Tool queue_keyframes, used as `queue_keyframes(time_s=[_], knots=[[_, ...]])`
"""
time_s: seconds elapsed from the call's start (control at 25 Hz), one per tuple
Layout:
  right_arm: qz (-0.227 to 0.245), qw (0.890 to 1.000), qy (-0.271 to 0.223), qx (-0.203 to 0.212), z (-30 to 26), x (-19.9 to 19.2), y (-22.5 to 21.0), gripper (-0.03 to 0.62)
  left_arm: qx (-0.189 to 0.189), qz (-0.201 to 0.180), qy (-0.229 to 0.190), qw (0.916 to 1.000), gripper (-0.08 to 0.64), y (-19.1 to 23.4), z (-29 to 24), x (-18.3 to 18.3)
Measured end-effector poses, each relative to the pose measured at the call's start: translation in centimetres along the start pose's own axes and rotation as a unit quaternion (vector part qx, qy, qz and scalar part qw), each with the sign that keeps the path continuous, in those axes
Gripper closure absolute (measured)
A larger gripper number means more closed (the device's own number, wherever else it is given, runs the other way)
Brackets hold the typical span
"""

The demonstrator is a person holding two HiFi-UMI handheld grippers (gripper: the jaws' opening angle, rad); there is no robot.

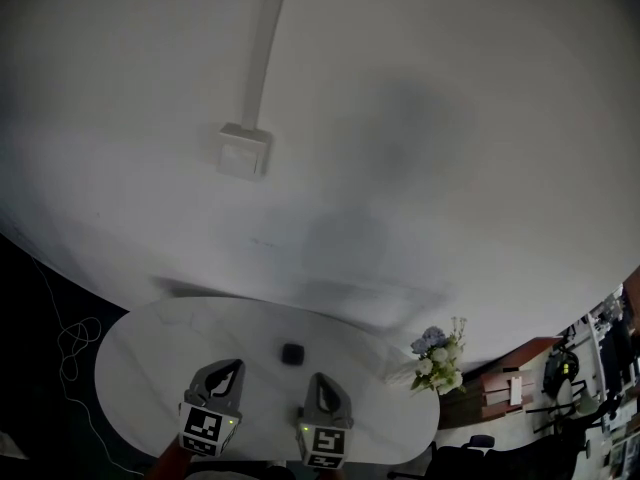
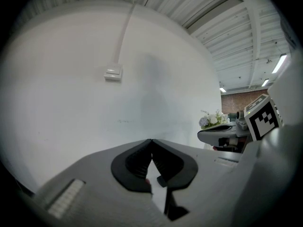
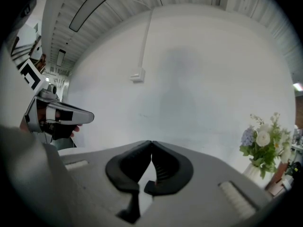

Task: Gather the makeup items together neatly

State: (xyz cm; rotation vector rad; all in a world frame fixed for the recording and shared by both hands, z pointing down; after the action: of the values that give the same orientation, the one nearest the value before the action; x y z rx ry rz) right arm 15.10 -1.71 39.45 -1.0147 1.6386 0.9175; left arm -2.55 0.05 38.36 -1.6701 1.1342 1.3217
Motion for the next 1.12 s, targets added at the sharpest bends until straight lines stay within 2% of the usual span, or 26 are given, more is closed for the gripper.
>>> queue_keyframes(time_s=[0.2, 0.32, 0.44, 0.52, 0.8, 0.88, 1.12], knots=[[-0.007, 1.0, 0.023, 0.007, -1.7, -1.3, 0.3, 0.586, 0.001, 0.006, 0.003, 1.0, 0.549, 0.5, -1.1, -0.7], [-0.016, 0.999, 0.041, 0.008, -3.0, -2.4, 0.4, 0.586, 0.002, 0.01, 0.021, 0.9997, 0.549, 1.0, -1.9, -2.2], [-0.029, 0.997, 0.067, 0.009, -4.8, -4.2, 0.5, 0.538, 0.002, 0.014, 0.034, 0.9993, 0.549, 1.6, -3.1, -3.3], [-0.038, 0.995, 0.088, 0.007, -6.2, -5.7, 0.6, 0.468, 0.002, 0.012, 0.045, 0.9989, 0.549, 2.2, -3.9, -4.2], [-0.062, 0.988, 0.141, 0.019, -10.8, -10.6, 1.5, 0.317, 0.004, 0.018, 0.083, 0.9963, 0.549, 4.0, -6.2, -8.5], [-0.065, 0.985, 0.158, 0.018, -12.1, -12.2, 1.5, 0.295, 0.004, 0.021, 0.093, 0.9954, 0.549, 4.4, -6.9, -9.7], [-0.07, 0.978, 0.198, 0.003, -14.8, -16.4, 1.5, 0.281, 0.005, 0.04, 0.119, 0.9921, 0.549, 5.3, -7.9, -13.3]])
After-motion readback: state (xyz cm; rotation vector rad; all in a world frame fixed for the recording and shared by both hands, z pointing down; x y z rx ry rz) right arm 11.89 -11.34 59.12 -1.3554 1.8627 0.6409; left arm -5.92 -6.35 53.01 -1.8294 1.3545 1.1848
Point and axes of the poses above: the fingertips, and each gripper's own axes: z backward along the fingers, y to its left, x out of its top, the point moved 2 cm from there along z, backward along the fingers, and after that the axes turned 1 degree about y, right-handed, at the moved point
